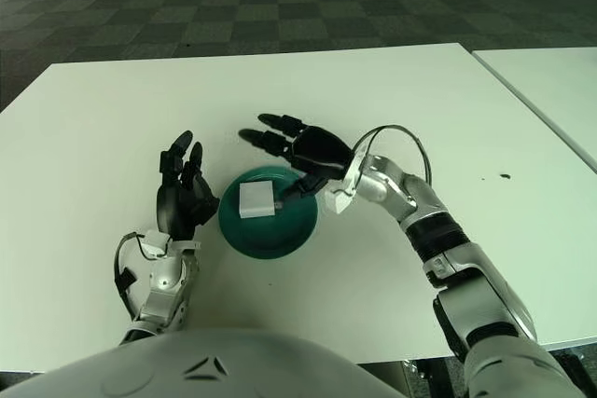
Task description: Put the charger into the plate.
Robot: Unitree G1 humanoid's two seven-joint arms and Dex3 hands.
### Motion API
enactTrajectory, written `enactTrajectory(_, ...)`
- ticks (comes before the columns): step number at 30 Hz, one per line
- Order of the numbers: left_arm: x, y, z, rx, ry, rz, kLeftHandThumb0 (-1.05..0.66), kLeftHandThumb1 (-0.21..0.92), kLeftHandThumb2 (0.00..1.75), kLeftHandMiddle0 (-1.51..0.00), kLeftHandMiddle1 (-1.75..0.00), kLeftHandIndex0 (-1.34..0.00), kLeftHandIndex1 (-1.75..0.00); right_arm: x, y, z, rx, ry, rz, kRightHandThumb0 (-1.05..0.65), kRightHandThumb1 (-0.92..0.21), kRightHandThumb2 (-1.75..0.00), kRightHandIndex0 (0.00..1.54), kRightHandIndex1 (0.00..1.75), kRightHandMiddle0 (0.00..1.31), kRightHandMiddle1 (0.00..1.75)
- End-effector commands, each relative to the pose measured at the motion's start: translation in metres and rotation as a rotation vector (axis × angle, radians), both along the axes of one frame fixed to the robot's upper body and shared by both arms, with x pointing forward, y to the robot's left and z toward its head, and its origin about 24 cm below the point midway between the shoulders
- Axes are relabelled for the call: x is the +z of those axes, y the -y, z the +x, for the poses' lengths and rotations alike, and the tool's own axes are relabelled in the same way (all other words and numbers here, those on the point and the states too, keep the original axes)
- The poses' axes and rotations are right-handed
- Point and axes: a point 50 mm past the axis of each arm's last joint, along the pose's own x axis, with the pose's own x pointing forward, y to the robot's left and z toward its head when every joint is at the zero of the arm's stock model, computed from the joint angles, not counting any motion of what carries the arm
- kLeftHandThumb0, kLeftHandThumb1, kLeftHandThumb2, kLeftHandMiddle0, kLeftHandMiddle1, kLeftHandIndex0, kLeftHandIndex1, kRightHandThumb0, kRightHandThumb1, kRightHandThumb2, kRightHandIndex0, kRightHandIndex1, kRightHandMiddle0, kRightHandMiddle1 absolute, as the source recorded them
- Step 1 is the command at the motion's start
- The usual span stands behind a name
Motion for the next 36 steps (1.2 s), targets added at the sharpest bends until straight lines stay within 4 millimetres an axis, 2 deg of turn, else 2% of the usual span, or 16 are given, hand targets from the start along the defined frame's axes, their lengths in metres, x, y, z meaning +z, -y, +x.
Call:
enactTrajectory(1, -0.017, 0.010, -0.011, 0.055, -0.110, -0.040, -0.85, 0.92, 1.03, -0.32, 0.00, 0.00, -0.75, 0.007, 0.022, 0.011, -0.090, -0.184, 0.181, -1.05, -0.92, -0.68, 0.00, 0.00, 0.00, 0.00)
enactTrajectory(5, -0.017, 0.010, -0.013, 0.039, -0.133, -0.030, -0.86, 0.92, 1.02, -0.31, 0.00, 0.00, -0.73, -0.010, 0.052, 0.012, -0.220, -0.317, 0.361, -1.05, -0.92, -0.63, 0.00, 0.00, 0.00, 0.00)
enactTrajectory(7, -0.018, 0.011, -0.014, 0.034, -0.147, -0.022, -0.87, 0.92, 1.02, -0.32, 0.00, 0.00, -0.74, -0.031, 0.060, 0.015, -0.301, -0.390, 0.430, -1.05, -0.92, -0.65, 0.00, 0.00, 0.00, 0.00)
enactTrajectory(11, -0.022, 0.010, -0.014, 0.023, -0.172, -0.005, -0.88, 0.92, 1.02, -0.33, -0.01, 0.00, -0.75, -0.053, 0.062, 0.017, -0.377, -0.487, 0.596, -1.05, -0.92, -0.73, 0.00, 0.00, 0.00, 0.00)
enactTrajectory(13, -0.024, 0.010, -0.014, 0.010, -0.184, 0.001, -0.88, 0.92, 1.02, -0.34, -0.01, -0.01, -0.76, -0.062, 0.063, 0.014, -0.410, -0.544, 0.746, -1.05, -0.92, -0.77, 0.00, 0.00, 0.00, 0.00)
enactTrajectory(16, -0.028, 0.006, -0.013, 0.006, -0.198, 0.010, -0.89, 0.92, 1.02, -0.32, 0.00, 0.00, -0.75, -0.073, 0.069, 0.000, -0.452, -0.599, 0.962, -1.05, -0.92, -0.83, 0.00, 0.00, 0.01, 0.01)
enactTrajectory(18, -0.029, 0.005, -0.012, 0.017, -0.199, 0.008, -0.90, 0.92, 1.01, -0.31, 0.00, 0.00, -0.73, -0.081, 0.070, -0.009, -0.475, -0.625, 1.042, -1.05, -0.92, -0.85, 0.00, 0.00, 0.04, 0.02)
enactTrajectory(22, -0.029, 0.004, -0.012, 0.035, -0.184, -0.023, -0.90, 0.92, 1.01, -0.30, 0.00, 0.00, -0.69, -0.091, 0.070, -0.026, -0.524, -0.648, 1.143, -1.04, -0.92, -0.90, 0.00, 0.00, 0.09, 0.06)
enactTrajectory(23, -0.029, 0.004, -0.012, 0.036, -0.181, -0.032, -0.91, 0.92, 1.01, -0.30, 0.00, 0.00, -0.67, -0.092, 0.070, -0.027, -0.537, -0.651, 1.159, -1.03, -0.92, -0.91, 0.00, 0.00, 0.06, 0.17)
enactTrajectory(25, -0.029, 0.004, -0.012, 0.031, -0.177, -0.048, -0.91, 0.92, 1.00, -0.29, 0.00, 0.00, -0.66, -0.092, 0.069, -0.028, -0.560, -0.658, 1.187, -1.03, -0.92, -0.94, 0.00, 0.00, 0.03, 0.27)
enactTrajectory(28, -0.030, 0.004, -0.012, 0.024, -0.176, -0.058, -0.92, 0.92, 1.00, -0.29, 0.00, 0.00, -0.64, -0.091, 0.067, -0.030, -0.572, -0.658, 1.203, -1.02, -0.92, -0.97, 0.00, 0.00, 0.01, 0.36)
enactTrajectory(31, -0.031, 0.004, -0.012, 0.018, -0.177, -0.062, -0.93, 0.92, 1.00, -0.28, 0.00, 0.00, -0.63, -0.092, 0.067, -0.032, -0.582, -0.661, 1.209, -1.01, -0.92, -0.99, 0.00, 0.00, 0.00, 0.39)
enactTrajectory(36, -0.037, 0.000, -0.011, 0.001, -0.195, -0.060, -0.94, 0.92, 1.00, -0.26, 0.00, 0.00, -0.60, -0.109, 0.077, -0.043, -0.633, -0.699, 1.219, -0.99, -0.92, -1.01, 0.00, 0.00, 0.00, 0.39)
